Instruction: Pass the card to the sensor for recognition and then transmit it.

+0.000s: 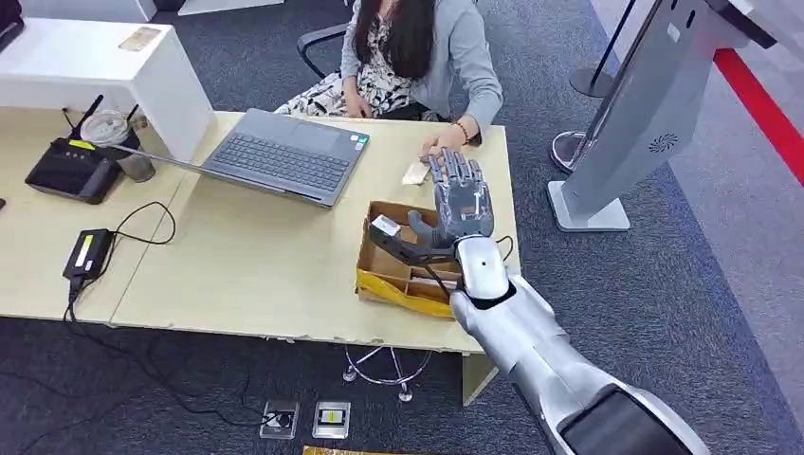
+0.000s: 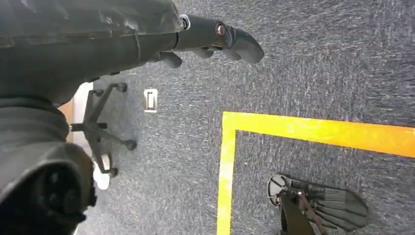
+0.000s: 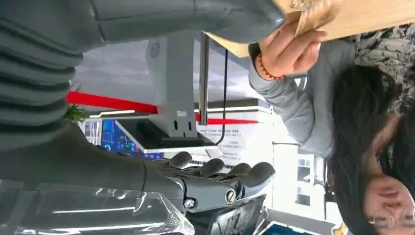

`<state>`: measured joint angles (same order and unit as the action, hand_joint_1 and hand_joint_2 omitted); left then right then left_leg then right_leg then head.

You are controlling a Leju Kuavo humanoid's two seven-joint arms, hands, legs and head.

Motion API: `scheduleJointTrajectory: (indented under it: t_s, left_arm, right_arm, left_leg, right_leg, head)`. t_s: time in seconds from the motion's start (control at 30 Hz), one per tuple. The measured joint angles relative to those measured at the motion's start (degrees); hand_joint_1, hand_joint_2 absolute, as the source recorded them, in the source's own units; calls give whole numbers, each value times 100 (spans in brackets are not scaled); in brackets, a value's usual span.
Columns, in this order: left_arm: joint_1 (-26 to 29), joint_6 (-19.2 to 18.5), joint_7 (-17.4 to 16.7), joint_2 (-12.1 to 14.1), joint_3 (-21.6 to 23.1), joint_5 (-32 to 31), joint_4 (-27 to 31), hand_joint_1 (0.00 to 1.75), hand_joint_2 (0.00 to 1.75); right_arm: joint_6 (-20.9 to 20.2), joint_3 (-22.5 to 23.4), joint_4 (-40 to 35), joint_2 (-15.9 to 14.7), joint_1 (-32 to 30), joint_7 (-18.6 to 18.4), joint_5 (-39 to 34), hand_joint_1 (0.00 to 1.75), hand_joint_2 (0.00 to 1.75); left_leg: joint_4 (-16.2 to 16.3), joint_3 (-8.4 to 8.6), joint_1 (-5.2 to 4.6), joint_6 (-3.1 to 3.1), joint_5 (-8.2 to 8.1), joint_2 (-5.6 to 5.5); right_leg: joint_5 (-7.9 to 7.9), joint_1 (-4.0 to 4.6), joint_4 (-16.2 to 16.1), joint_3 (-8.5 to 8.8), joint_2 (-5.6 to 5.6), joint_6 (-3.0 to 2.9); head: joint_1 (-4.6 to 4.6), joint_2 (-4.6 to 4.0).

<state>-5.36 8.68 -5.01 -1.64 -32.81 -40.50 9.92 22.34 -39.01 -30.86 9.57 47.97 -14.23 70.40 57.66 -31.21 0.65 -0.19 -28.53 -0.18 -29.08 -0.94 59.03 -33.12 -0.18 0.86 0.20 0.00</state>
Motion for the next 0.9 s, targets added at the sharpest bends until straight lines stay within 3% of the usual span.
scheduleJointTrajectory:
  t_s: [0.13,0.23,0.33,0.47,0.57,0.7,0.9]
  left_arm:
    - [1,-26,-4,0,0,-2,0,0,0]
    - [1,-26,-9,0,0,-9,0,0,0]
    - [13,-65,-57,0,0,-37,0,0,0]
    - [30,-120,-72,0,0,-68,0,0,0]
    - [33,-133,-83,2,0,-90,0,0,0]
    - [31,-206,-92,2,0,-166,0,0,0]
    - [44,-201,-101,15,0,-160,0,0,0]
  right_arm:
    - [50,160,50,-13,50,311,-584,0,0]
    - [-30,419,85,-79,102,594,-1629,0,0]
    - [-162,786,116,-266,128,754,-2604,0,0]
    - [-245,1267,133,-636,139,876,-3363,0,0]
    - [-260,1532,135,-828,141,903,-3555,0,0]
    - [-269,1911,160,-1139,142,734,-4394,0,0]
    - [-345,2461,394,-1915,93,629,-4935,0,0]
  left_leg:
    - [1,1,0,0,0,0]
    - [2,4,-1,0,0,0]
    - [2,4,-2,0,0,-1]
    - [3,2,-4,1,-1,-1]
    - [3,4,-3,1,-2,4]
    - [4,5,-2,2,-2,1]
    - [4,3,-6,5,-4,-2]
  right_leg:
    - [0,0,-1,0,0,0]
    - [0,0,-2,0,-1,0]
    - [1,-2,-3,1,-4,1]
    - [3,-4,-4,2,-1,3]
    - [3,-3,-4,-1,0,3]
    - [3,-2,-6,-4,-3,3]
    - [3,-5,-11,0,-9,4]
  head:
    - [0,-2]
    - [0,0]
    - [0,-2]
    - [2,-2]
    - [0,-2]
    - [-2,-2]
    - [0,-2]
